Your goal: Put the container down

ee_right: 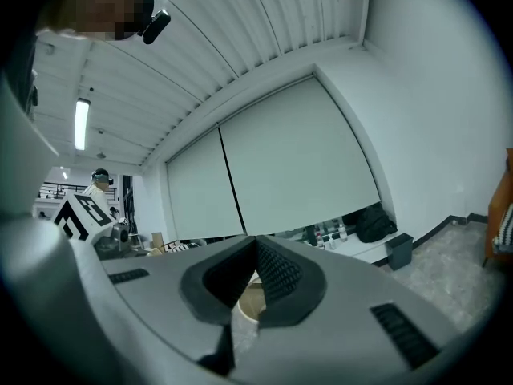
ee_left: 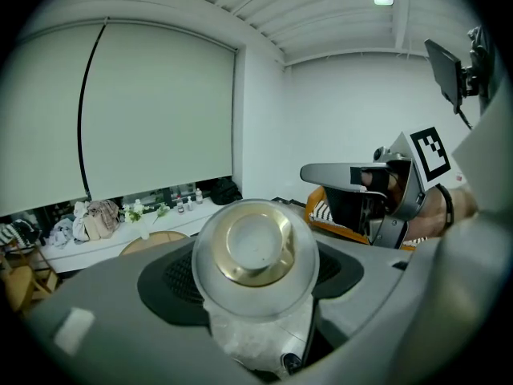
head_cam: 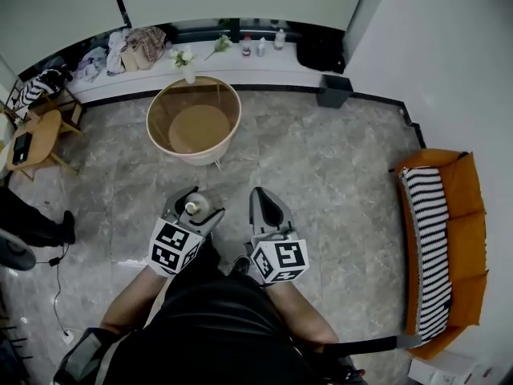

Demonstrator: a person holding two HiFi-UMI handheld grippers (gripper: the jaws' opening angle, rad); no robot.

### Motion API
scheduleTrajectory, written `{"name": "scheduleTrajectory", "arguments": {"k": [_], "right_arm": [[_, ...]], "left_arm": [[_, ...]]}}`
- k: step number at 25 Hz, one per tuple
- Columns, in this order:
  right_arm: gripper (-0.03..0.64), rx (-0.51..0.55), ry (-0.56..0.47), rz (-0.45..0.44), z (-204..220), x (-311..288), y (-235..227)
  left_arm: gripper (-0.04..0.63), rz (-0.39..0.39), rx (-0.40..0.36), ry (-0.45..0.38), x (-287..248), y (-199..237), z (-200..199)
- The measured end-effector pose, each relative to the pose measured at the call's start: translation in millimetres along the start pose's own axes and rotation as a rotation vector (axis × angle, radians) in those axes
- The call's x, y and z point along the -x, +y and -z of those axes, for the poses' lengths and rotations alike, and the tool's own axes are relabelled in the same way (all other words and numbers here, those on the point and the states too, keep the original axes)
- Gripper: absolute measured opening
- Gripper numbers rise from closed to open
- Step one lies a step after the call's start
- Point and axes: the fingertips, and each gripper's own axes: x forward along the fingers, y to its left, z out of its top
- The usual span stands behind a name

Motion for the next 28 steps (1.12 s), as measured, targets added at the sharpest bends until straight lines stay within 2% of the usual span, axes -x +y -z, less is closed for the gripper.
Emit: {"name": "scheduleTrajectory", "arguments": {"k": [12, 20, 28], "right_arm": [[0.002, -0.006, 0.078, 0.030, 25.2, -67.9, -5.8], [0.002, -0.013, 0.105, 0.074, 33.4, -140.6, -9.4], [0.002, -0.050, 0.126, 0.125, 45.7, -200.1, -22.1]], "left_arm": [[0.341, 0.044, 0.041, 0.069, -34.5, 62.1, 18.4], [0.341, 0.069, -0.009, 0.113, -67.9, 133.9, 22.2], [0.341, 0.097, 0.000, 0.137, -96.3, 195.0, 27.7]]}}
